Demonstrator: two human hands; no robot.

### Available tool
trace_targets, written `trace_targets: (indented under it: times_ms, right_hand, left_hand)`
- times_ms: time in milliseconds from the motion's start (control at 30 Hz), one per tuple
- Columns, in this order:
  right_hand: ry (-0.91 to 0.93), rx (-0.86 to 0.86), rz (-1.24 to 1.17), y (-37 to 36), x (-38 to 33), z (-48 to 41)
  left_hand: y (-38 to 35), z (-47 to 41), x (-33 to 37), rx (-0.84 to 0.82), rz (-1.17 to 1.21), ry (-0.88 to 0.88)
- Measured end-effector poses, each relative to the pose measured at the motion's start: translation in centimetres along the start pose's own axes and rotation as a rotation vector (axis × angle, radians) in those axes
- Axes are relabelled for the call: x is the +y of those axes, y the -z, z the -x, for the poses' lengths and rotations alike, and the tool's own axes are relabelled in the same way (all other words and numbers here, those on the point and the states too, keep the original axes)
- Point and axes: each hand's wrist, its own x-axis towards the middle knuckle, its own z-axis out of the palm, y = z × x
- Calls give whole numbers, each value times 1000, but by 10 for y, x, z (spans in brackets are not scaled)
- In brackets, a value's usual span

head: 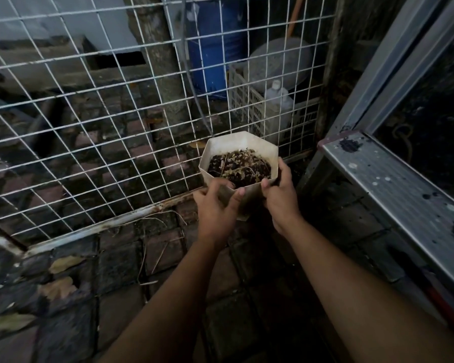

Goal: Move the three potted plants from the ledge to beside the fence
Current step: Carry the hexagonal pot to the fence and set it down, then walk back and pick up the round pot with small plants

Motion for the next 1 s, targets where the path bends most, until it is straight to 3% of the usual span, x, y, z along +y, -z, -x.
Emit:
trace_targets:
  times_ms: [233, 433, 700, 867, 1000]
  right_hand:
    - [148, 95, 208, -1, 0, 11]
    - [67, 80, 85, -2, -1, 3]
    - [50, -29, 187, 6, -10, -5]
    - [96, -16, 464, 15, -26, -9]
    - [309, -192, 885, 2, -102, 7]
  left_hand:
    - [31, -17, 0, -128, 14, -77]
    - [20, -22, 0, -89, -60, -55]
    - [9, -21, 5, -108, -75, -79]
    - [25, -25, 21, -286, 37, 76]
    - [108, -61, 79, -344, 294, 174]
